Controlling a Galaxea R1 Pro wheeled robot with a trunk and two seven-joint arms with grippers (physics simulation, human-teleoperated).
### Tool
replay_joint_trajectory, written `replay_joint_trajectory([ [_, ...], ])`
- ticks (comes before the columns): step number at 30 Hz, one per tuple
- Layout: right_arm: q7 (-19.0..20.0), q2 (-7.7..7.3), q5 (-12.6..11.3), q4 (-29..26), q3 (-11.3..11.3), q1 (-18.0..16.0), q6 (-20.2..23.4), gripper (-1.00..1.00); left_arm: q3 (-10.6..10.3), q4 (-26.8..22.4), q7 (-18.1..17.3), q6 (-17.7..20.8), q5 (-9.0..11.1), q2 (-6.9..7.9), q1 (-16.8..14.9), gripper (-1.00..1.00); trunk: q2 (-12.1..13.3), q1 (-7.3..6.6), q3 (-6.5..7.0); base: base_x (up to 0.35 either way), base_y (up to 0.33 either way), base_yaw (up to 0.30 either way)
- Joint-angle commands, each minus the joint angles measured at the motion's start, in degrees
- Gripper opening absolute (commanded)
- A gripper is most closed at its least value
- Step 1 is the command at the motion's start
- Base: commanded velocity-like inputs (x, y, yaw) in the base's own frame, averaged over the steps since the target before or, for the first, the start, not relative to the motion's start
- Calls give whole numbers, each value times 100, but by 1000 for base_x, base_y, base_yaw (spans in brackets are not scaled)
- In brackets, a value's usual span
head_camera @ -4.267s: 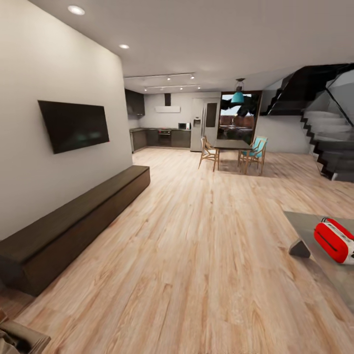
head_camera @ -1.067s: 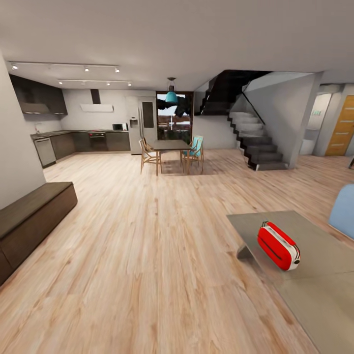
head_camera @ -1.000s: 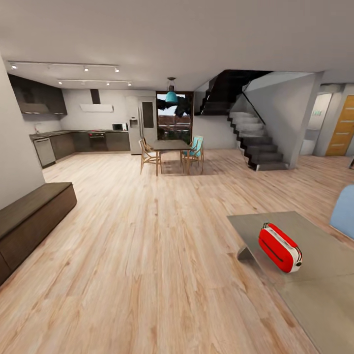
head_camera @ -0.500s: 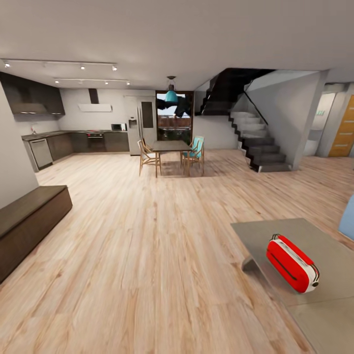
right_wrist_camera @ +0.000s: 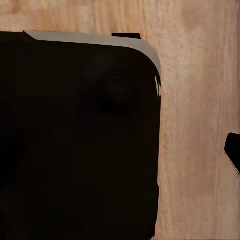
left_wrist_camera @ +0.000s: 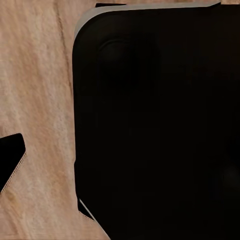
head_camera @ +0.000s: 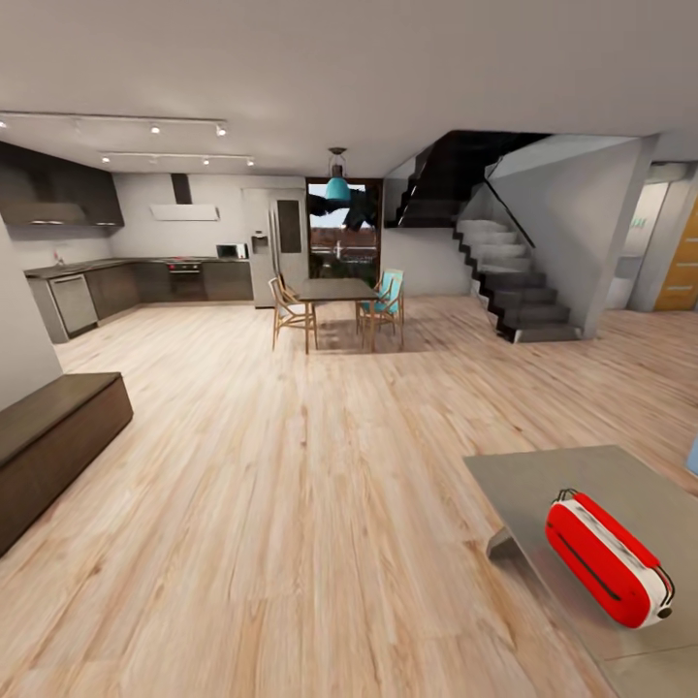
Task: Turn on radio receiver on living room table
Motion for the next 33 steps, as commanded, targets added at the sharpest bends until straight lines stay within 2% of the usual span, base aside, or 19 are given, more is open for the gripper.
replay_joint_trajectory([
  [1,0,0,0,0,0,0,0,100,0,0,0,0,0,1,0,100,0,0,0,328,0,0],
  [33,-1,1,10,0,-11,0,-9,100,0,-6,0,0,0,3,0,100,0,0,0,328,0,0],
])
